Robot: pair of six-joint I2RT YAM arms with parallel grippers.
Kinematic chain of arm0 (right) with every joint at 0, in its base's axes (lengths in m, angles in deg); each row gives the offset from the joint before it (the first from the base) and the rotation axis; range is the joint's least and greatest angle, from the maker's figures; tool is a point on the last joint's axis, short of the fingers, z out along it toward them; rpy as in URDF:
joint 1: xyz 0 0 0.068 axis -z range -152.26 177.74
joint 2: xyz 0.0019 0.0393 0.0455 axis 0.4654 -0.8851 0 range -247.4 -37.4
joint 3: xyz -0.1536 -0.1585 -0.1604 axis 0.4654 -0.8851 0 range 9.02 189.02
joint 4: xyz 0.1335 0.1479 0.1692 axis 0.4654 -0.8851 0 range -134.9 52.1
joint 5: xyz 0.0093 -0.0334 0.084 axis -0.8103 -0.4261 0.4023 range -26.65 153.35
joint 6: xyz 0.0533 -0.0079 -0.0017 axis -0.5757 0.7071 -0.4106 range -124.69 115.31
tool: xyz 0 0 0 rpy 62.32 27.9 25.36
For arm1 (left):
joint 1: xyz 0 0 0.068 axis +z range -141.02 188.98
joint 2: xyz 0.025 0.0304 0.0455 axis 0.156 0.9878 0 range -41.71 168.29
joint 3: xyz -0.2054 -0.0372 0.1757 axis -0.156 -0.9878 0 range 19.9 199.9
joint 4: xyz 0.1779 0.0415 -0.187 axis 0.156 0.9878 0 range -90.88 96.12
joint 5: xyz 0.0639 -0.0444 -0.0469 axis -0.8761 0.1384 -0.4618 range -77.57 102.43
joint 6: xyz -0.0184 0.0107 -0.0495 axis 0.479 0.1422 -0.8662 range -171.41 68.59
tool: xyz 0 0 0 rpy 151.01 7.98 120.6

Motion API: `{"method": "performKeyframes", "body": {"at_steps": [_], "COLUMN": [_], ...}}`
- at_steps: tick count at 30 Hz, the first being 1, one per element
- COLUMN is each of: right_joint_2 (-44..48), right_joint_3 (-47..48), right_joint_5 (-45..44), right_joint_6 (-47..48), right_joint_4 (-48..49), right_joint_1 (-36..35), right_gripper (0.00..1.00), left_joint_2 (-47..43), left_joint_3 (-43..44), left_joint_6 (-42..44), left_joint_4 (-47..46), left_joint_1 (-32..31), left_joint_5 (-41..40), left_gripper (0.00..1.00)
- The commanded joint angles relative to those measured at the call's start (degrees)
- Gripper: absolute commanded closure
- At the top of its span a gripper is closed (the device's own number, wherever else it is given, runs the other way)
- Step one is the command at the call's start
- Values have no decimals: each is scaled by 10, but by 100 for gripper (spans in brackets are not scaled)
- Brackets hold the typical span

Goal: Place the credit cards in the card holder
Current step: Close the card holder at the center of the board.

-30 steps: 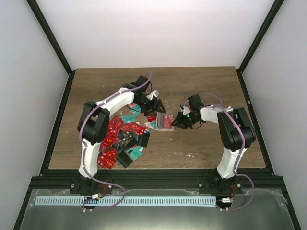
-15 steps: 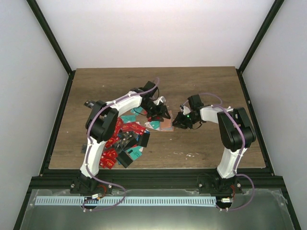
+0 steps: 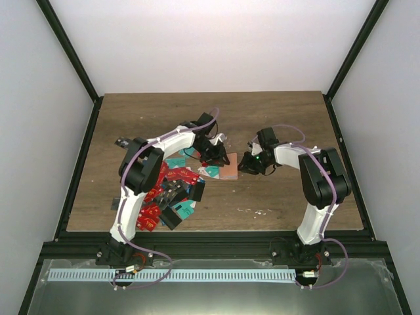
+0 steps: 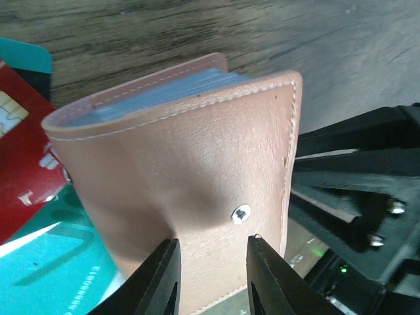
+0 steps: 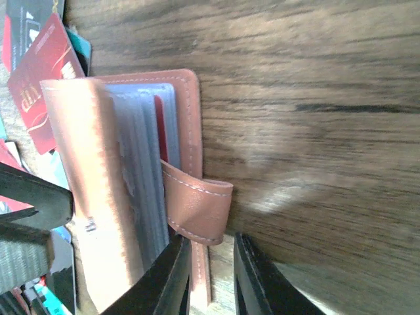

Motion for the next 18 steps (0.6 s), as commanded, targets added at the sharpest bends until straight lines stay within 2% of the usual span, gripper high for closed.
{"method": "performKeyframes", "body": {"at_steps": [1,8,18], "right_joint_2": [17,4,-47], "right_joint_3": [19,27,96], "right_joint_5": [-58,-74,-89], "right_joint_6": [5,-24,-19], "right_joint_4": [-26,-28,-60], "right_joint_1": [-3,-3,-3], "right_gripper": [79,78,74], "left_joint_2": [32,57,89], "left_joint_3": [6,12,16], "left_joint_6": [33,57,94], "left_joint_4": [20,42,80], "left_joint_1": [-4,-7,-32], "left_joint_5": [-32,-73,-157], "left_gripper": [71,76,79]}}
